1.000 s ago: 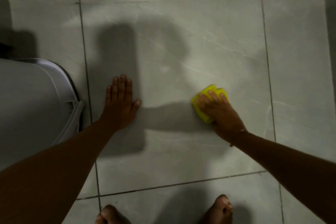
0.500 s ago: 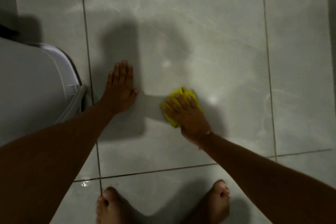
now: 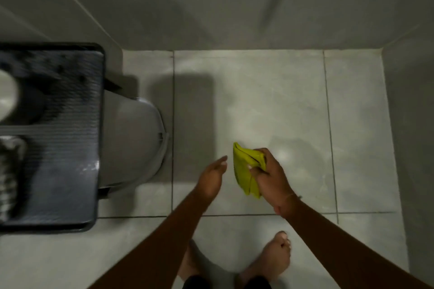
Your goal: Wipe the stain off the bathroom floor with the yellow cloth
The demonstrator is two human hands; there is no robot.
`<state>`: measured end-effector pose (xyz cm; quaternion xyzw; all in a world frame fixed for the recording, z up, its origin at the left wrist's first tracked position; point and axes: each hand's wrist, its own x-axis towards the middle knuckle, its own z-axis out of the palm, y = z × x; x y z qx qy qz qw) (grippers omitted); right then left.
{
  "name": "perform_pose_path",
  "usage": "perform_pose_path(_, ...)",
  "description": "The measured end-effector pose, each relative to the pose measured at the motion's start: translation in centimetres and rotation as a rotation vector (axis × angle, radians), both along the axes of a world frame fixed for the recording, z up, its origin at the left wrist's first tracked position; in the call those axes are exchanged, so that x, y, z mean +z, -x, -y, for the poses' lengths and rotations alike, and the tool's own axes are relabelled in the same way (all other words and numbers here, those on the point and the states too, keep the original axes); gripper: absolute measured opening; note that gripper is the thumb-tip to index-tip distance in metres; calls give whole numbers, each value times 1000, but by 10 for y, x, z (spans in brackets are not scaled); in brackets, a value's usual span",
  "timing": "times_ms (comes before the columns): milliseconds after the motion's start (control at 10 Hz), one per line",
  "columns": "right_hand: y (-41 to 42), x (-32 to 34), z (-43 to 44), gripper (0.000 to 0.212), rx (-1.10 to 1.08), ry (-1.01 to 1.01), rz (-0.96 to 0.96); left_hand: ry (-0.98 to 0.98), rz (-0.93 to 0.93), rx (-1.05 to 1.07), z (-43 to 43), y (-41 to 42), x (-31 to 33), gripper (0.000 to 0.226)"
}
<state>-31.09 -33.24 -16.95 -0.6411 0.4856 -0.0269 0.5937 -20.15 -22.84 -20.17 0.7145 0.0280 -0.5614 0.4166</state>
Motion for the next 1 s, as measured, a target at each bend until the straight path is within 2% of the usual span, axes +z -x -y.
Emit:
perform_pose_path(100, -25, 69, -16, 20, -47, -198, 83, 70, -46, 180, -18, -11, 70, 26)
perform_pose_path(200, -62, 123, -40, 23, -85, -349, 132, 99, 20, 300, -52, -38, 130, 25)
perform_pose_path(300, -100, 150, -70, 21, 12, -258, 152, 94, 175, 367, -94, -74, 170, 23)
perform_pose_path(400, -141, 158, -102, 30, 181, -53, 77, 65, 279, 381, -142, -110, 194, 21)
perform_pose_path(500, -182, 152, -133, 30, 353, 103, -20, -61, 442, 412, -182, -142, 196, 10)
perform_pose_path(700, -240, 121, -173, 27, 554, 444, -142, -428, 691, 204, -230, -179, 164, 33)
perform_pose_path(800, -246, 108, -182, 27, 630, 520, -204, -502, 729, 157, -235, -176, 151, 33)
perform_pose_path(900, -239, 123, -180, 34, 640, 511, -218, -587, 750, 90, -231, -176, 153, 32)
perform_pose_path(1000, -212, 158, -162, 37, 435, 445, -129, -709, 803, -6, -228, -169, 172, 27)
